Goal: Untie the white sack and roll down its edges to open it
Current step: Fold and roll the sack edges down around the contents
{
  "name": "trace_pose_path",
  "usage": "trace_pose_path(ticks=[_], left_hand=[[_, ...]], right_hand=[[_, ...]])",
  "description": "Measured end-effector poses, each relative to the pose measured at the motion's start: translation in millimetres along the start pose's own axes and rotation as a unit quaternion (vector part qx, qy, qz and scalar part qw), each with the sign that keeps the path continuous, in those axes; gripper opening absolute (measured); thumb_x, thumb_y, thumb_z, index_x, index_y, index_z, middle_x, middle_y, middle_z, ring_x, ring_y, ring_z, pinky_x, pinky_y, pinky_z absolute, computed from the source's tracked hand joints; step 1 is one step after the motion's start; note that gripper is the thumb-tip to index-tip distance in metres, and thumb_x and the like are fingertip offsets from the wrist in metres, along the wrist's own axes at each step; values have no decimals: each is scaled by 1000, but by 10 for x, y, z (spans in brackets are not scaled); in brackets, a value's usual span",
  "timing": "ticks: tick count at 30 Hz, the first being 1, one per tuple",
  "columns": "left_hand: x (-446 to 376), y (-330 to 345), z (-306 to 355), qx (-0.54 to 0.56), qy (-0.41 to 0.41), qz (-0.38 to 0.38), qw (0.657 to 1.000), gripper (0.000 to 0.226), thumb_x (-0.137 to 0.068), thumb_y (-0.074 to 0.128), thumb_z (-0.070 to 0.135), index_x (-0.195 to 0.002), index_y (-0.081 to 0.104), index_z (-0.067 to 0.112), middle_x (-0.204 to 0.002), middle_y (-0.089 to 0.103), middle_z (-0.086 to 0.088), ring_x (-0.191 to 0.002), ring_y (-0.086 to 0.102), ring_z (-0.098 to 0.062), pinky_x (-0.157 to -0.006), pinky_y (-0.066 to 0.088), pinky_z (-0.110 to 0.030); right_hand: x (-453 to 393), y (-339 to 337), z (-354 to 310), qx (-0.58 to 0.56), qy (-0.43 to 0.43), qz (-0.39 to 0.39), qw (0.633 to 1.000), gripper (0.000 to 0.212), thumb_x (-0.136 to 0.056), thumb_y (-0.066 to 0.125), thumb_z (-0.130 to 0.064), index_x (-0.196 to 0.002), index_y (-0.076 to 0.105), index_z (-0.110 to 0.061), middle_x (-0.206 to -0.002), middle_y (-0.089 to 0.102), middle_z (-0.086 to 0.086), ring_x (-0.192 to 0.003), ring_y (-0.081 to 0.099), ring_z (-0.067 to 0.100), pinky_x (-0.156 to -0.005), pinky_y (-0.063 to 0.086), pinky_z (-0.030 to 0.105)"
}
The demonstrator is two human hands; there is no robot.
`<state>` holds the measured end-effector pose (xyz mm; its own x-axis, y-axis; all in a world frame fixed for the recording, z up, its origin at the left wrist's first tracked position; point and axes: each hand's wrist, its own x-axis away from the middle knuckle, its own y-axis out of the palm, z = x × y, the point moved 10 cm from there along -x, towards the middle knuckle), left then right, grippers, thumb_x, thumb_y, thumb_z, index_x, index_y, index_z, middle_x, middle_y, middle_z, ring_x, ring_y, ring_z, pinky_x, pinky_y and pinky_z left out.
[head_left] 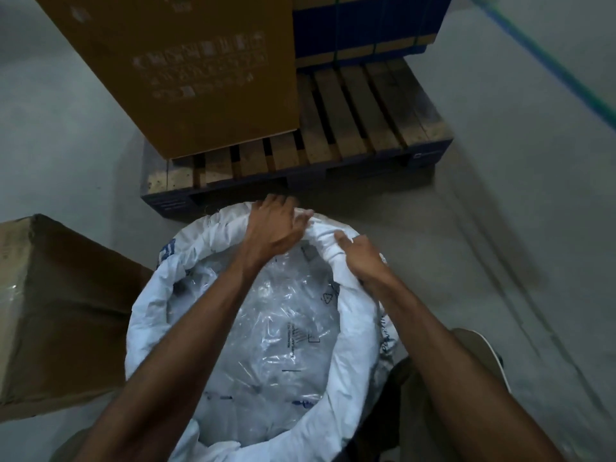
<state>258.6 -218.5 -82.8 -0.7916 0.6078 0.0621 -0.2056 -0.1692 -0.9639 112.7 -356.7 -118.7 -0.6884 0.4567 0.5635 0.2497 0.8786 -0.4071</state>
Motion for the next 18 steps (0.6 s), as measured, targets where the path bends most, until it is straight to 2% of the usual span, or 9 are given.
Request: trace_pose_path(ticks=[2, 5, 6, 8, 10, 11, 13, 16, 18], left_hand=[[108, 57, 304, 63, 76, -22, 995, 53, -104, 30, 58, -122, 63, 20, -127, 64, -4, -118, 57, -23, -107, 35, -48], [152, 197, 487, 88, 101, -35, 990, 46, -106, 32, 47, -93, 67, 21, -102, 70, 0, -100, 62, -19, -108, 29, -48], [118, 242, 481, 57, 89, -32, 994, 47, -106, 34, 45, -89, 69, 19, -98, 72, -1, -96, 63, -20, -108, 28, -49], [49, 374, 469, -23, 49, -61, 997, 51, -103, 34, 44, -83, 73, 17, -96, 75, -3, -94, 66, -20, -115, 21, -54], [-9, 473, 477, -68, 8, -102, 992, 46, -98, 36, 44, -74, 63, 16, -95, 75, -5, -94, 67, -21, -120, 13, -63], [-52, 504, 472, -72, -14, -118, 990, 40, -95, 38, 44, -76, 61, 17, -98, 75, -6, -98, 67, -21, -120, 12, -65], [-123, 534, 469, -66, -46, -144, 986, 38, -93, 41, 46, -95, 67, 18, -111, 73, -7, -108, 64, -23, -120, 16, -62], [-175, 546, 489, -52, -29, -159, 986, 53, -102, 32, 54, -117, 67, 18, -129, 68, -9, -123, 59, -29, -116, 19, -63], [-116, 444, 561, -22, 24, -128, 991, 64, -100, 22, 65, -123, 62, 21, -136, 62, -10, -132, 51, -32, -115, 19, -65]], right_hand=[[-73, 133, 100, -124, 45, -80, 988, 49, -108, 46, -42, -130, 61, -1, -120, 66, 12, -103, 63, 22, -84, 46, 29], [-48, 235, 193, -227, 81, -152, 959, 48, -105, 48, -47, -122, 66, -6, -102, 72, 9, -90, 68, 20, -80, 54, 32], [-44, 240, 223, -212, 82, -144, 963, 53, -103, 48, -55, -120, 67, -8, -99, 73, 8, -89, 68, 21, -82, 56, 34], [30, 151, 264, -82, 62, -101, 990, 73, -96, 42, -73, -128, 66, -12, -105, 73, 7, -95, 68, 24, -88, 52, 35], [182, -1, 288, 103, -1, -26, 994, 86, -90, 35, -83, -140, 56, -16, -132, 63, 11, -121, 60, 30, -98, 43, 34], [266, -77, 315, 177, -27, 22, 984, 93, -86, 34, -85, -142, 51, -12, -142, 55, 15, -130, 52, 35, -104, 41, 39], [385, -182, 413, 209, -17, 65, 976, 92, -90, 40, -78, -141, 48, -3, -144, 52, 24, -132, 50, 41, -107, 43, 45], [416, -164, 497, 133, 26, 50, 989, 64, -102, 48, -54, -140, 53, -3, -141, 57, 25, -130, 54, 41, -105, 44, 42], [329, -159, 478, 26, 13, 47, 998, 60, -99, 52, -55, -132, 62, -7, -132, 65, 20, -123, 60, 38, -102, 48, 41]])
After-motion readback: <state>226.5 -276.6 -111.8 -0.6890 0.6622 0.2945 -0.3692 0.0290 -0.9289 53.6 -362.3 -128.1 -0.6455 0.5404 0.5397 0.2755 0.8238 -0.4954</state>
